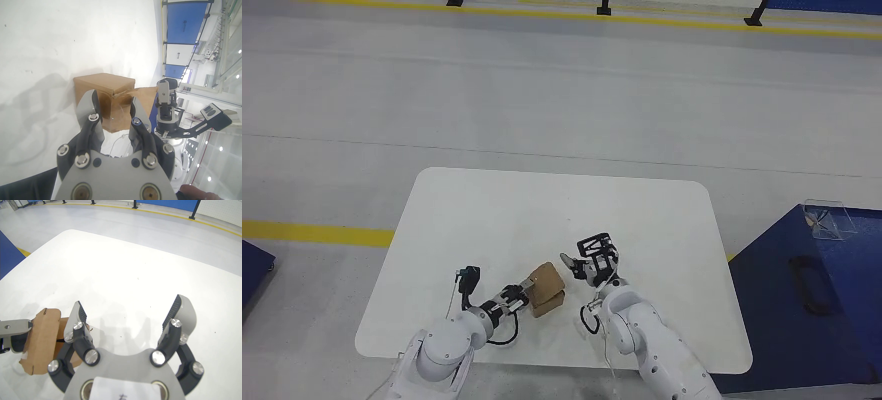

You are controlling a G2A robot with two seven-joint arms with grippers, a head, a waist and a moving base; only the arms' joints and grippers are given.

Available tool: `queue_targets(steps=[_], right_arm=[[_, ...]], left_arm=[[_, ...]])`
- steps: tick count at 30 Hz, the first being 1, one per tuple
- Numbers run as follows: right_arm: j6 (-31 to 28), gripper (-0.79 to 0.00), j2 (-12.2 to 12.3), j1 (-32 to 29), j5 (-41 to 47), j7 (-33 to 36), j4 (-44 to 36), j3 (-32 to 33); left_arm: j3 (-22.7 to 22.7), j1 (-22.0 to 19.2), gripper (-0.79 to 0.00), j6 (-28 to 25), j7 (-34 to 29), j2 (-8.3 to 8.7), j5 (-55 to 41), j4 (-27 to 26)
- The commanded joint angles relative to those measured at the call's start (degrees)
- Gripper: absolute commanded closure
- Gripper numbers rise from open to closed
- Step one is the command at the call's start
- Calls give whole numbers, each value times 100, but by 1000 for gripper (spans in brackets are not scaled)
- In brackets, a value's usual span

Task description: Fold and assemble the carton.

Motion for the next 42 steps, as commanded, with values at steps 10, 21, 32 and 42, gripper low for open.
queue_targets(steps=[10,21,32,42], right_arm=[[148,-785,-22,-93,-361,-256,-3,9],[-209,-785,-3,-190,-721,-336,17,49],[-408,-785,-50,-92,-848,-229,294,-55],[-409,-785,-109,-17,-888,-234,512,-139]], left_arm=[[126,142,-234,-109,34,35,-96,-102],[286,165,-249,-138,113,67,-45,-83],[342,131,-259,-101,152,99,-83,-35],[391,84,-259,-27,140,130,-107,-18]])
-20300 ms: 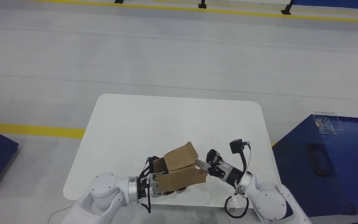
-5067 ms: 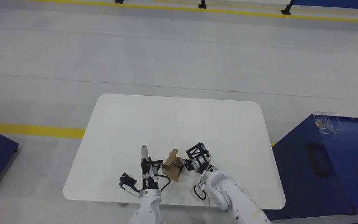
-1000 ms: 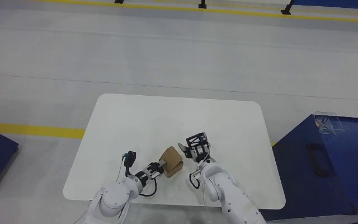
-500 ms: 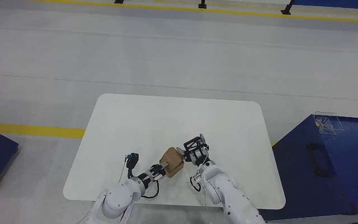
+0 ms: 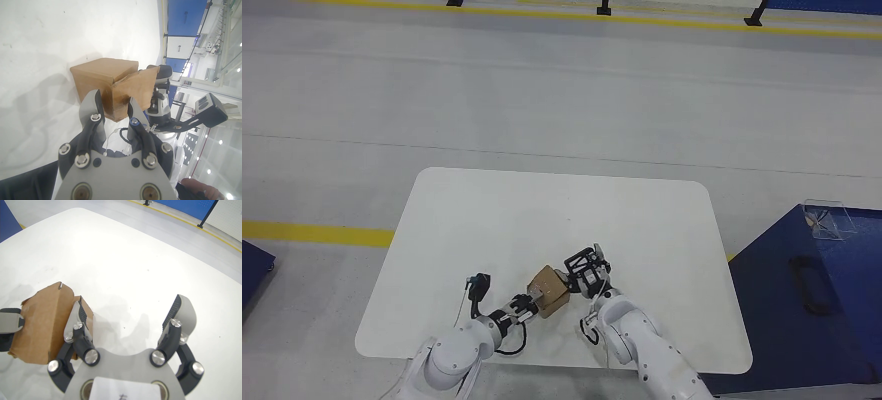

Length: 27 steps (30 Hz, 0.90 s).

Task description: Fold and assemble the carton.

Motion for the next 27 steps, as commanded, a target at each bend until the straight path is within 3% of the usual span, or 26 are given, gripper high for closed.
queue_targets(steps=[1,20,27], right_arm=[[2,-785,-9,6,-7,-2,22,-9],[55,-785,-32,37,196,-28,-72,315],[-189,-785,-19,42,363,158,-96,453]], left_arm=[[14,-16,-259,13,10,4,0,6],[129,-195,-265,292,69,50,93,77],[110,-193,-271,241,121,68,33,29]])
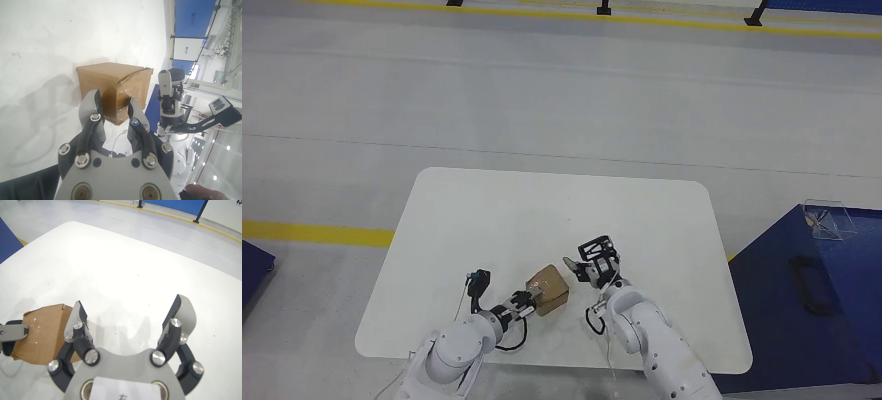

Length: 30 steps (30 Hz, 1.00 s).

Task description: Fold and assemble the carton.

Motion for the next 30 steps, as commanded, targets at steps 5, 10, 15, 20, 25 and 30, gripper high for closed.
queue_targets(steps=[5,10,15,20,25,30], right_arm=[[-45,-785,-35,46,-52,26,89,-121],[-106,-785,-47,38,-7,-58,57,-118],[-201,-785,-40,27,-102,-5,51,-112],[-288,-785,-46,1,-141,-1,44,-149],[-341,-785,-51,-7,-173,23,55,-169],[-360,-785,-62,26,-192,68,125,-183]], left_arm=[[-107,87,-265,-174,39,21,-211,-99],[-63,33,-256,-122,42,32,-163,-12],[-19,-17,-256,-100,49,38,-178,38],[-2,-34,-259,-80,63,47,-200,48],[19,-59,-262,-43,69,55,-216,73],[62,-104,-259,13,76,61,-202,119]])
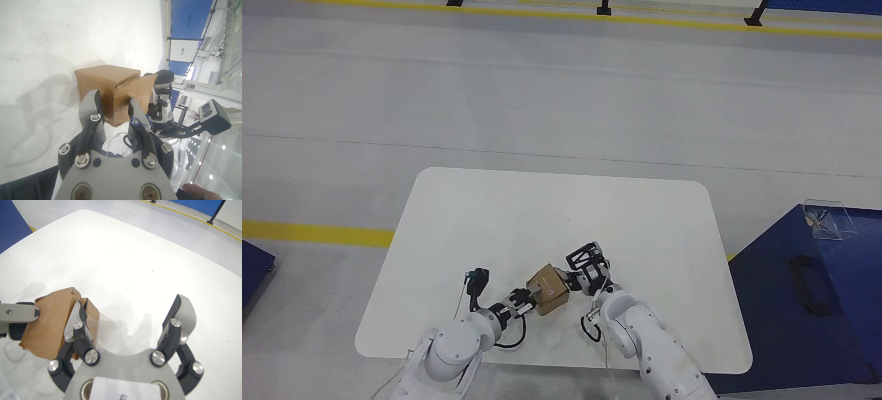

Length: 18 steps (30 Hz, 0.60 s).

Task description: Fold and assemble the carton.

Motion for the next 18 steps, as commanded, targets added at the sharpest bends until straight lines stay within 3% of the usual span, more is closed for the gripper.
queue_targets(steps=[1,18], right_arm=[[-1,-785,-5,11,-5,9,25,-8],[50,-785,-22,78,103,16,78,124]], left_arm=[[13,-14,-256,17,2,2,-4,14],[160,-150,-252,194,68,19,107,187]])
